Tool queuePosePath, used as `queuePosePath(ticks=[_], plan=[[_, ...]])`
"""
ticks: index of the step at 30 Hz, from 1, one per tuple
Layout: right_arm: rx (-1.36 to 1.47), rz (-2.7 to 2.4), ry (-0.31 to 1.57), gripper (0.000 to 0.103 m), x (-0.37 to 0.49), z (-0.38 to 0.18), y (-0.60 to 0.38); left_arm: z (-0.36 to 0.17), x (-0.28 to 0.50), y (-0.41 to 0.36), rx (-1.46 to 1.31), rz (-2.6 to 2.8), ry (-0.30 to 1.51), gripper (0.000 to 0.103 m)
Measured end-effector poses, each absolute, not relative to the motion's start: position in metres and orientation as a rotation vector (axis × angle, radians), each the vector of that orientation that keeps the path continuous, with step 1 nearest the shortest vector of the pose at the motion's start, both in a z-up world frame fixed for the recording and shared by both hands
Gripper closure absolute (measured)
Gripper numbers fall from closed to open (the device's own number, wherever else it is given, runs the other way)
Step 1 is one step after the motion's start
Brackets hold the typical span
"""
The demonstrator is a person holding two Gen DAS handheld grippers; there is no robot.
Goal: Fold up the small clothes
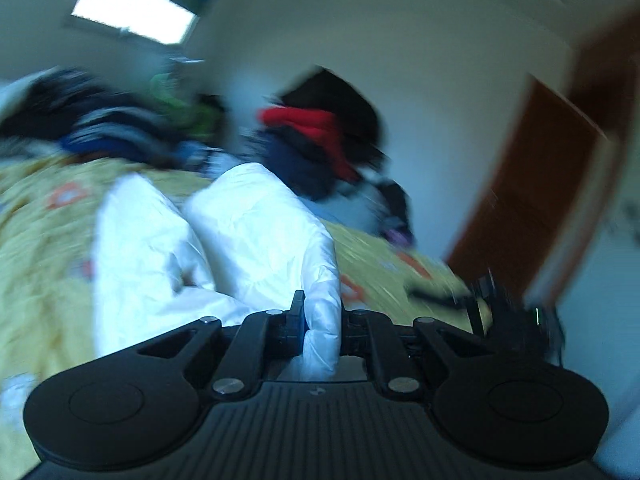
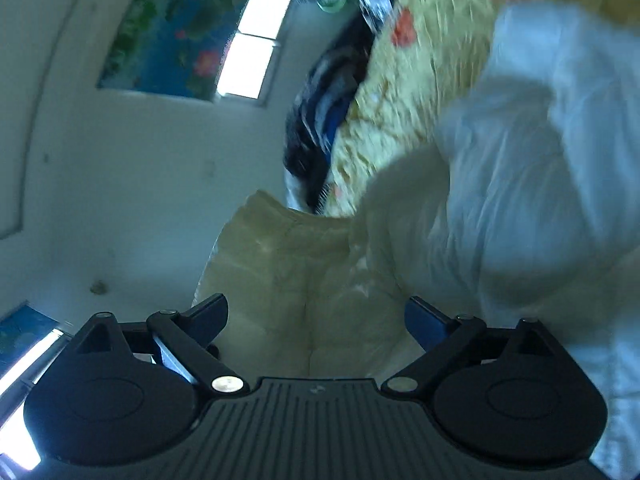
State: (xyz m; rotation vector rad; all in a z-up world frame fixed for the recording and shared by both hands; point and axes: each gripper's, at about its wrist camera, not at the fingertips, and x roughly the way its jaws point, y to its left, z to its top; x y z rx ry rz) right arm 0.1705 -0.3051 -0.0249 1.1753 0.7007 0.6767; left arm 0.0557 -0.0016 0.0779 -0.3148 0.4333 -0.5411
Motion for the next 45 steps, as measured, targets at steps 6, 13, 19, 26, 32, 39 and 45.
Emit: queuePosePath(ticks=[6, 13, 19, 26, 32, 39, 45], plan=[[1.177, 0.671, 0.586, 0.007, 0.139, -0.009, -0.362, 0.055, 0.037, -0.083, -0.153, -0.788, 0.496, 0.092], [1.058, 0.623, 0.583, 0.006, 0.073, -0.007, -0.408, 0.016, 0.054, -0.154, -0.076, -0.972, 0.686, 0.092], [1.063, 0.584, 0.488, 0.005, 0.071, 0.007, -0.434, -0.032, 0.067, -0.203, -0.014, -1.084, 0.861, 0.093], [0.930, 0.915, 0.563, 0.000, 0.161, 0.054, -0.358, -0.037, 0.073, -0.217, 0.040, -1.063, 0.867, 0.093], [0.641, 0.734, 0.828, 0.010, 0.236, 0.033, -0.289, -0.030, 0.055, -0.223, 0.117, -1.059, 0.823, 0.093], [0.760, 0.638, 0.907, 0.042, 0.233, -0.033, -0.326, 0.005, 0.013, -0.177, 0.293, -1.126, 0.601, 0.092], [0.873, 0.584, 0.914, 0.090, 0.224, -0.067, -0.351, 0.049, 0.039, -0.125, 0.219, -1.022, 0.436, 0.092]])
